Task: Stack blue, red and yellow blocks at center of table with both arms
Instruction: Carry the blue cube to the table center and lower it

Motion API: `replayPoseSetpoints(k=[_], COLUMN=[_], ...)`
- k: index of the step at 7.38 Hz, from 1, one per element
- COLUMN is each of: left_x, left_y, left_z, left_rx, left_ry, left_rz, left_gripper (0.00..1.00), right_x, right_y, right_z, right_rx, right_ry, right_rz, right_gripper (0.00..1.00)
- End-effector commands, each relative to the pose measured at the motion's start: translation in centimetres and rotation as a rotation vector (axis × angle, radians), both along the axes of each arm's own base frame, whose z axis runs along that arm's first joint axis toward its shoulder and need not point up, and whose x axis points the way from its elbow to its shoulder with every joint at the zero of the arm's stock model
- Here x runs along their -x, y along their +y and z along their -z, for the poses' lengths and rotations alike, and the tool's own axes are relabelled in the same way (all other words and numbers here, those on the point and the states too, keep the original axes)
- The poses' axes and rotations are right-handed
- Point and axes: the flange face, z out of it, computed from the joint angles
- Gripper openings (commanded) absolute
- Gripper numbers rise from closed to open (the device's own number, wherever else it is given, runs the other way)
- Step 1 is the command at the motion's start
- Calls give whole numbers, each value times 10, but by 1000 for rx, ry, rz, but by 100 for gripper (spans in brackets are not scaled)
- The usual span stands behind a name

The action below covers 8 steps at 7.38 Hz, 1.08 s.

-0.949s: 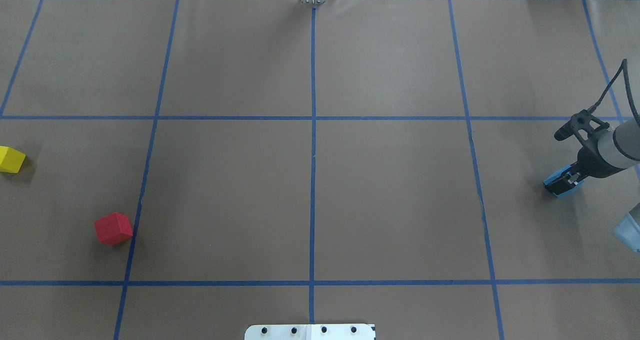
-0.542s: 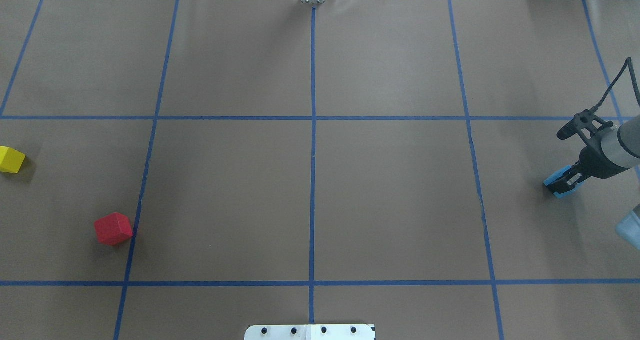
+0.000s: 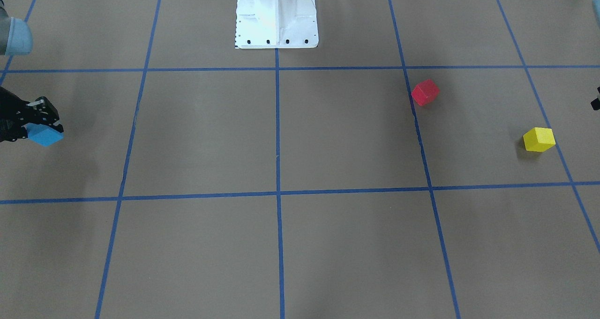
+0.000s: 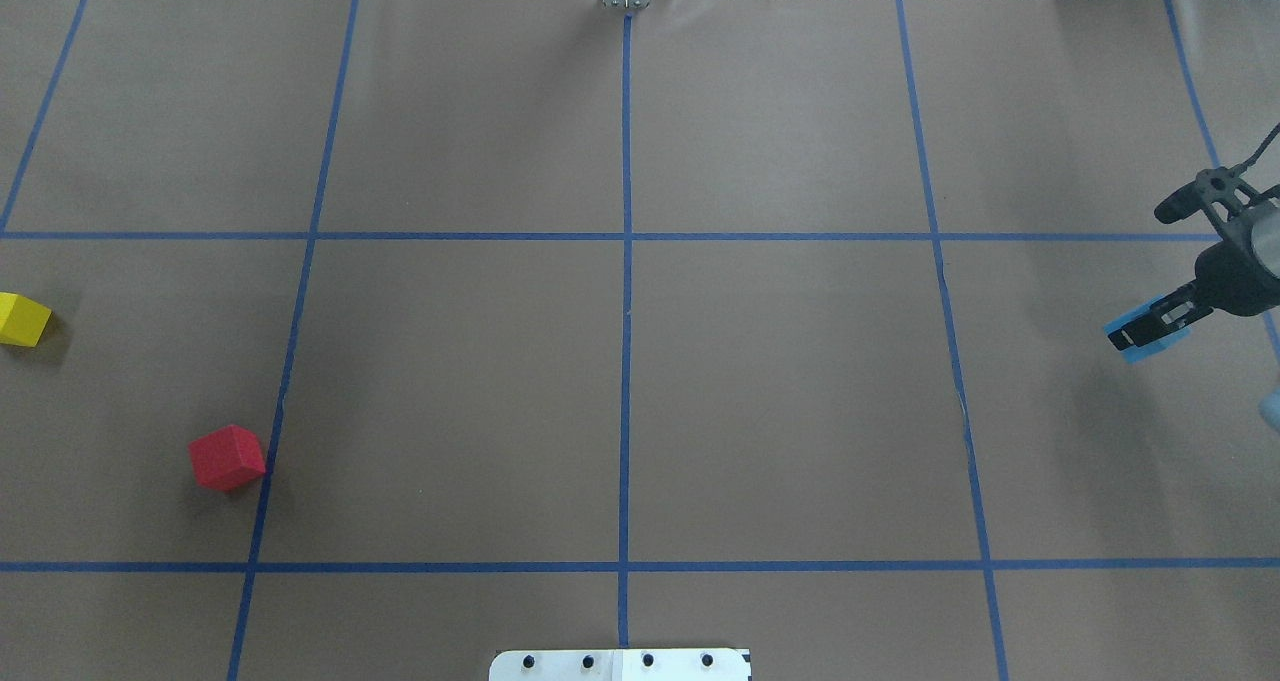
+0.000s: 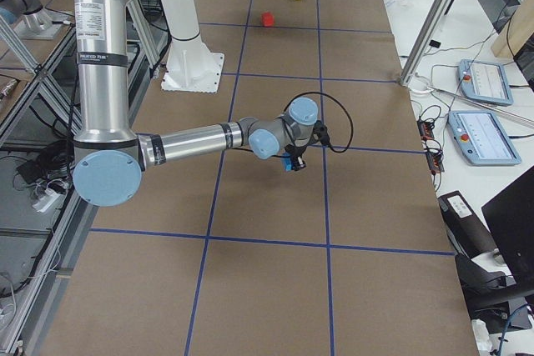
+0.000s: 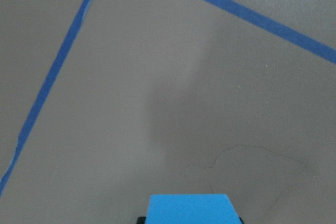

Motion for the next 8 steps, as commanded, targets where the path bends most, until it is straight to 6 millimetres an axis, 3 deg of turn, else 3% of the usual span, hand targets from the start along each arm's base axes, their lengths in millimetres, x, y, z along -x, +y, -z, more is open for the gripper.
replayPoseSetpoints(k=[1,2,3,4,6,7,8], left_x=[-1,-1,-1,-1,-1,-1,-1], left_y=[1,0,0,0,0,0,0], left_z=[-1,-1,-1,-2,-3,-3,-2], left_rx=[5,5,6,7,9,9,7], left_ry=[14,14,14,14,14,14,14], left_rz=[-2,-3,-3,-3,-3,-3,-3], left_gripper=[100,100,100,100,100,100,100], right_x=[79,154,225,279,372,400,412], right_y=[-20,-7,-13,-22,-39,-29,-17], right_z=[92,142,202,235,286,306,308], right_rx=[139,195,256,254,329,329,342], right_ry=[15,10,24,51,93,87,90], right_rz=[-104,-135,-232,-269,-335,-383,-404], right_gripper=[0,0,0,0,0,0,0])
